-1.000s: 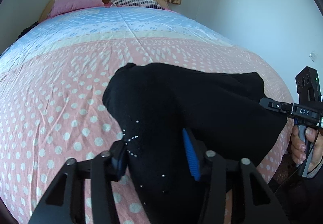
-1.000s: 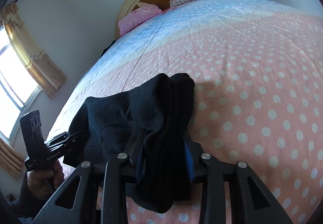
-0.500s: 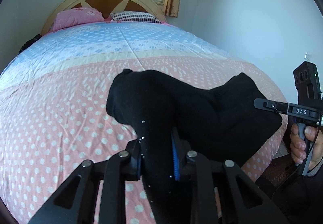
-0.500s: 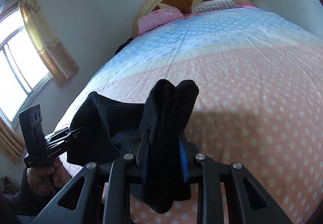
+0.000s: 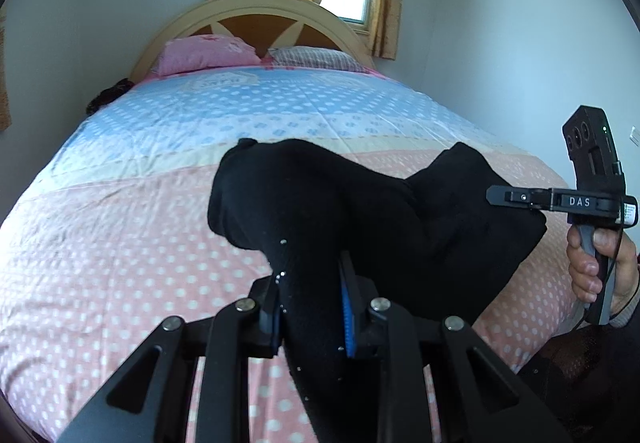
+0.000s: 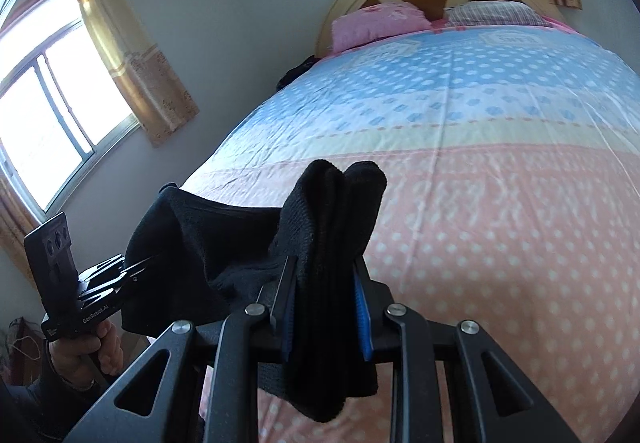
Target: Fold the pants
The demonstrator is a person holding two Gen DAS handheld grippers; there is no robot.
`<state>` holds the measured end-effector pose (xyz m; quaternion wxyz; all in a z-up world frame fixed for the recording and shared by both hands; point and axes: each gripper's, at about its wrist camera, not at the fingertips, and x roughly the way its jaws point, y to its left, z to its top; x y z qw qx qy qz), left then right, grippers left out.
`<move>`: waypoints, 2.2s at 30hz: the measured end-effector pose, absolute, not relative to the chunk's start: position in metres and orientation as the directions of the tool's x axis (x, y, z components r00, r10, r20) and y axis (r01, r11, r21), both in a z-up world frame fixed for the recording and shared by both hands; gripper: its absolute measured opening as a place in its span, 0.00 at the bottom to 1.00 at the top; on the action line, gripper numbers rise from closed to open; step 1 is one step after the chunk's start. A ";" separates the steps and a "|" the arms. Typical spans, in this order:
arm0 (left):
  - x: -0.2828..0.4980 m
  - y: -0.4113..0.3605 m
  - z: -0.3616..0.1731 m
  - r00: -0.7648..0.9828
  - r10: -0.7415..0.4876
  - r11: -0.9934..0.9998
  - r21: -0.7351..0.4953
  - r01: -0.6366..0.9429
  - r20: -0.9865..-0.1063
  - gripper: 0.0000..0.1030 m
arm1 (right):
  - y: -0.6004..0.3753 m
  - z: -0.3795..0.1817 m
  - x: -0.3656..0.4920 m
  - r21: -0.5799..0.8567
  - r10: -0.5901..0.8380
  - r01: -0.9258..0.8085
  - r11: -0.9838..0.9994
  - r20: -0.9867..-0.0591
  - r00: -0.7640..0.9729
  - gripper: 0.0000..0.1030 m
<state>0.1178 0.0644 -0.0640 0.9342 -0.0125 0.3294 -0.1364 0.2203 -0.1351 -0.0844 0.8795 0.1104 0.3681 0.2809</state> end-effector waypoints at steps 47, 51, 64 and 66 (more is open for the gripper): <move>0.096 0.203 -0.122 0.745 -0.017 0.992 -0.105 -0.072 -0.666 0.23 | 0.038 -0.139 0.302 0.413 0.645 -0.527 0.743 -0.652 0.398 0.25; 0.096 0.204 -0.127 0.741 -0.014 0.993 -0.098 -0.069 -0.671 0.27 | 0.038 -0.143 0.304 0.414 0.636 -0.514 0.751 -0.664 0.394 0.25; 0.094 0.205 -0.141 0.734 0.072 0.993 -0.022 -0.117 -0.676 0.67 | 0.026 -0.171 0.315 0.450 0.610 -0.428 0.784 -0.688 0.394 0.39; 0.092 0.208 -0.144 0.737 0.076 0.991 -0.028 -0.127 -0.672 0.74 | 0.026 -0.174 0.314 0.440 0.597 -0.418 0.795 -0.692 0.406 0.46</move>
